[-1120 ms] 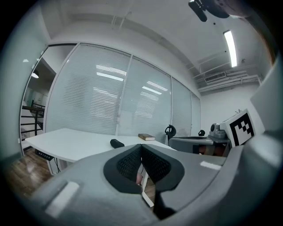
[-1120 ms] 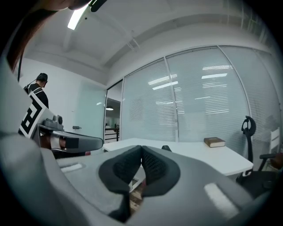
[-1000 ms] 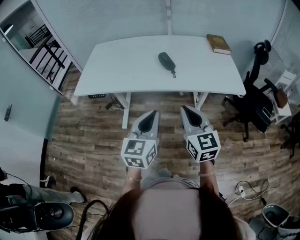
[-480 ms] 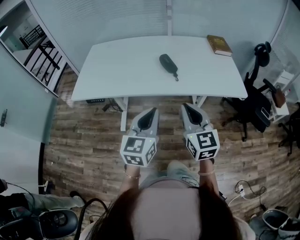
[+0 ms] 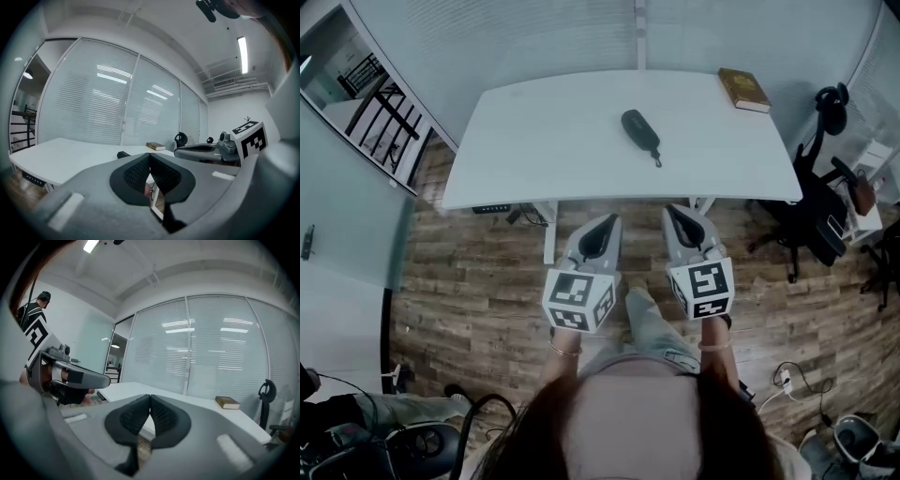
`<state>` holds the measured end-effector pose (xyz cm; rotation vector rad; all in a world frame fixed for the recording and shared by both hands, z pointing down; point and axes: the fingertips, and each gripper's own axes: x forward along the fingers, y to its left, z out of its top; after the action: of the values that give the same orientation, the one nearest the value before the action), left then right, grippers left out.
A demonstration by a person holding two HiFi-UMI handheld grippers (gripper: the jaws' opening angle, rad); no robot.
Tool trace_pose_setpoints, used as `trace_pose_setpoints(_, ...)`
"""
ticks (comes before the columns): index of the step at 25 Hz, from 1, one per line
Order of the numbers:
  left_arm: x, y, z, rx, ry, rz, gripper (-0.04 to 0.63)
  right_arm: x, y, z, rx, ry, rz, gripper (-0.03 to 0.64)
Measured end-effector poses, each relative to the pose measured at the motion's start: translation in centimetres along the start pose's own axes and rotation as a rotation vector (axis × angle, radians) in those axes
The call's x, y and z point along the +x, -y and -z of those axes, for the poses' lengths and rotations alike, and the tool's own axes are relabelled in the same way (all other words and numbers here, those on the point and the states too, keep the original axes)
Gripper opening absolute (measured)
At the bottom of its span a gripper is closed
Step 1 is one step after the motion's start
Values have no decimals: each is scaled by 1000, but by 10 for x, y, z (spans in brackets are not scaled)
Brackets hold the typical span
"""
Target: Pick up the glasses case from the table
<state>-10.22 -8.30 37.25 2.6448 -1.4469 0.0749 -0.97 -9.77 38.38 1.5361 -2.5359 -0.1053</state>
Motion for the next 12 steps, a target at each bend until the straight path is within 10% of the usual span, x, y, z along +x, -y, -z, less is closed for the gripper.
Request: trace_pose_setpoints(12, 57, -24, -6, 12, -12, 13, 3, 49, 35, 6, 59, -12, 12, 3)
